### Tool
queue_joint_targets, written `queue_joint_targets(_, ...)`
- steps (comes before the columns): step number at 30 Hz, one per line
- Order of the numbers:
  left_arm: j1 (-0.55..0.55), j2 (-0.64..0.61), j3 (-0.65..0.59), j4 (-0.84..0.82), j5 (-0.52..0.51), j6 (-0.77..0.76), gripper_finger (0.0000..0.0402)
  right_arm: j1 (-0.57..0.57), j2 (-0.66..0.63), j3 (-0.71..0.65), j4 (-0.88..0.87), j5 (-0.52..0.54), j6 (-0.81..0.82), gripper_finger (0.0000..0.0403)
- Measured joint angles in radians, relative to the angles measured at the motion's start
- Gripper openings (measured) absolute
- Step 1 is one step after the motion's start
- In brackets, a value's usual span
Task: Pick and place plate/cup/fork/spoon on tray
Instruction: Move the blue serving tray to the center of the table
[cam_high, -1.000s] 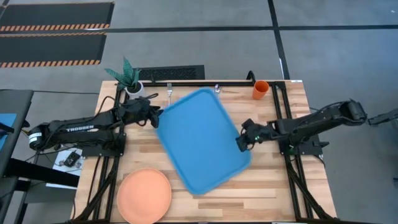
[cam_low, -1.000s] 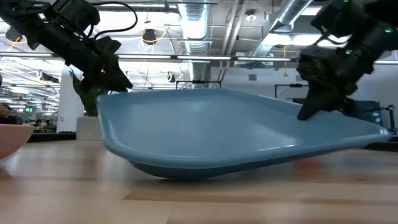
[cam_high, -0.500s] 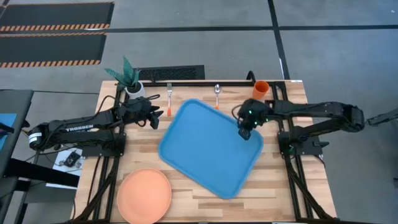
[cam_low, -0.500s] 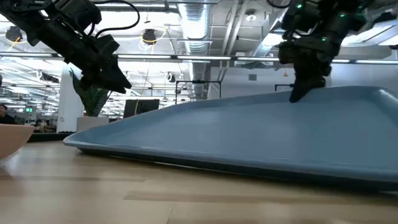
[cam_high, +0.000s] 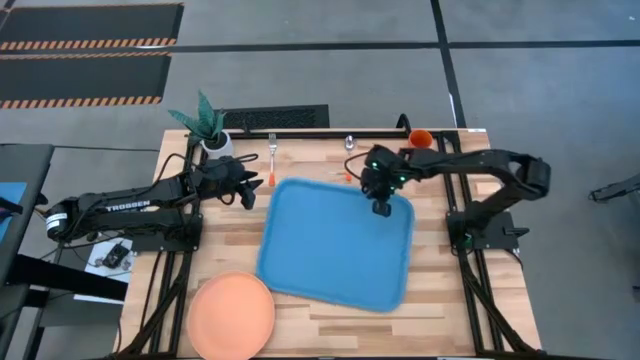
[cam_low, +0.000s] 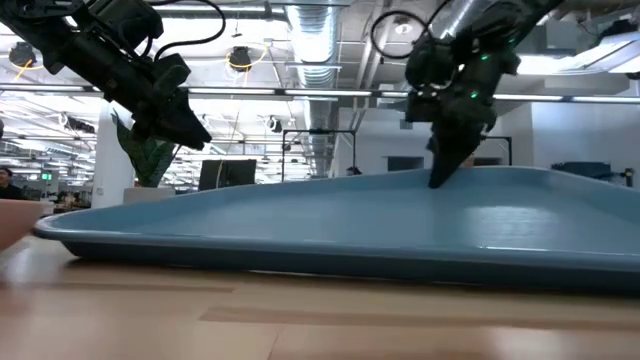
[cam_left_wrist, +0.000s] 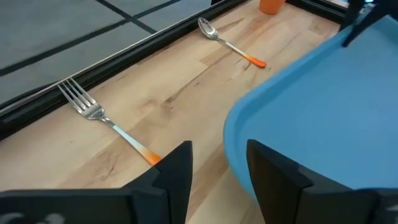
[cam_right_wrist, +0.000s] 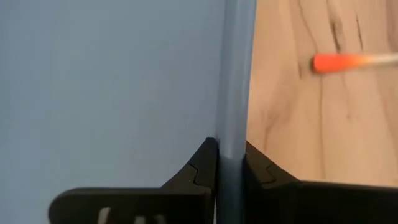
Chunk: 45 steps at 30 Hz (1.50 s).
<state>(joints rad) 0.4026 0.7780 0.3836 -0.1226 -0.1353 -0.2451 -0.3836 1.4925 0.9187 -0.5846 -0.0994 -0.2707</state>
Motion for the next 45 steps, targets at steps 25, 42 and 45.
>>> queue_joint_targets(25, 0.0, 0.002, 0.0, -0.001, 0.131, 0.027, 0.0076, -0.03, 0.296, 0.198, 0.048, -0.038, -0.234, 0.0052)
queue_joint_targets(42, 0.0, 0.002, -0.001, 0.0, 0.129, 0.036, 0.0046, -0.024, 0.377, 0.196, 0.05, -0.016, -0.258, 0.0099)
queue_joint_targets(45, 0.0, 0.002, -0.001, 0.0, 0.129, 0.036, 0.0045, -0.011, 0.378, 0.197, 0.069, 0.013, -0.257, 0.0106)
